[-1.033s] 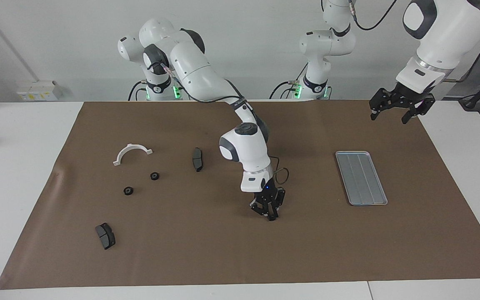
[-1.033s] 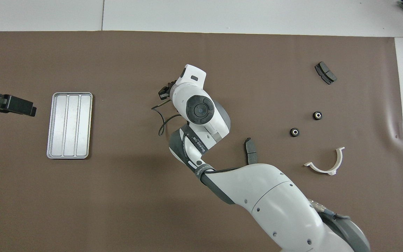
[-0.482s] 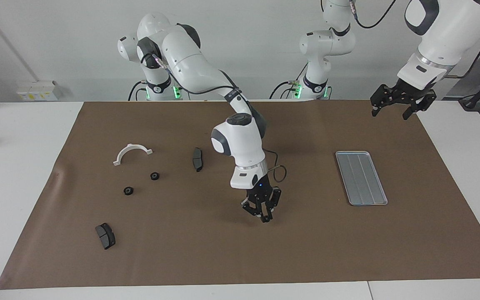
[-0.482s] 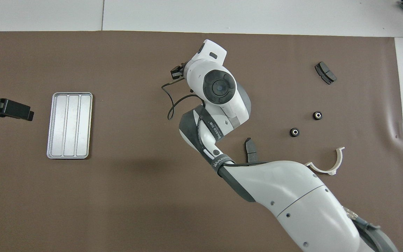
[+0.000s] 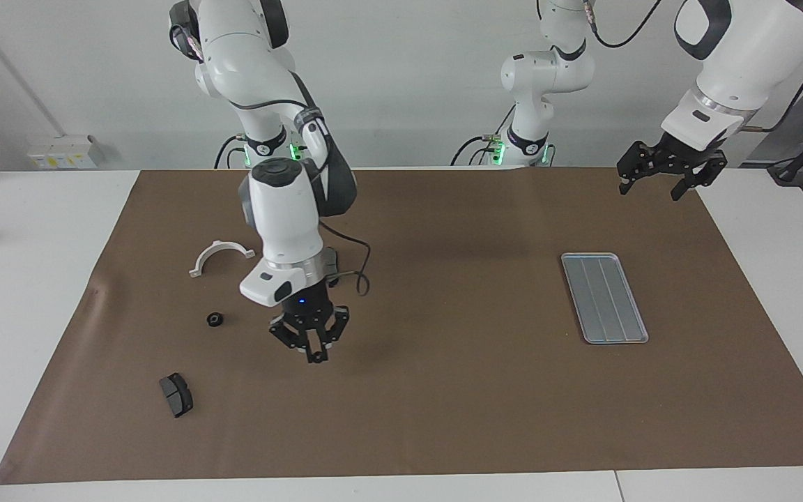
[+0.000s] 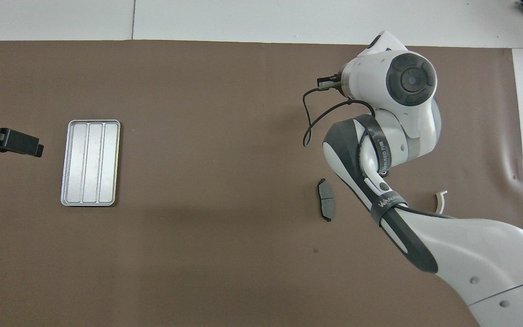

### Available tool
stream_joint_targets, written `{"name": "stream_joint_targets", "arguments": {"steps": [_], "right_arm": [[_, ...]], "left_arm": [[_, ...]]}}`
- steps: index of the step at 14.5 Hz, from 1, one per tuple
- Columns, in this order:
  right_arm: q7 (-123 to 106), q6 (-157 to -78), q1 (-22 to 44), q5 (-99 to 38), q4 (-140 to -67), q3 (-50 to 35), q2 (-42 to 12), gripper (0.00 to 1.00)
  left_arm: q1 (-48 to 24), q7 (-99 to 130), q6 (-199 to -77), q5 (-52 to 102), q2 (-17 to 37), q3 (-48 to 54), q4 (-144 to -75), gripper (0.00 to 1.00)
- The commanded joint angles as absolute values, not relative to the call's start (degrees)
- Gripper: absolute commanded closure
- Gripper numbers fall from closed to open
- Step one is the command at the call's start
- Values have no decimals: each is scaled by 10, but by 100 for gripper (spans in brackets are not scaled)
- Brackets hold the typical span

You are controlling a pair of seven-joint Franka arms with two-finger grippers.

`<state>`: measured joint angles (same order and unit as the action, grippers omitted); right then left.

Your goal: Place bearing gear from tray to pile

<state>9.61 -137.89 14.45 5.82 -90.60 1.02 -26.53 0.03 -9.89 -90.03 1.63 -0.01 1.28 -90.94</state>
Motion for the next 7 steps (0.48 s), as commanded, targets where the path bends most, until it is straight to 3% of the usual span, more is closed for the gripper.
{"name": "stream_joint_targets", "arguments": {"steps": [1, 7], "right_arm": [[25, -1368, 85, 38, -976, -3, -235, 100], [3, -1376, 40, -9, -1029, -2, -242, 100]], "left_arm": [[14, -100, -896, 9, -8, 17, -916, 0], [13, -100, -896, 9, -8, 18, -916, 0]]}}
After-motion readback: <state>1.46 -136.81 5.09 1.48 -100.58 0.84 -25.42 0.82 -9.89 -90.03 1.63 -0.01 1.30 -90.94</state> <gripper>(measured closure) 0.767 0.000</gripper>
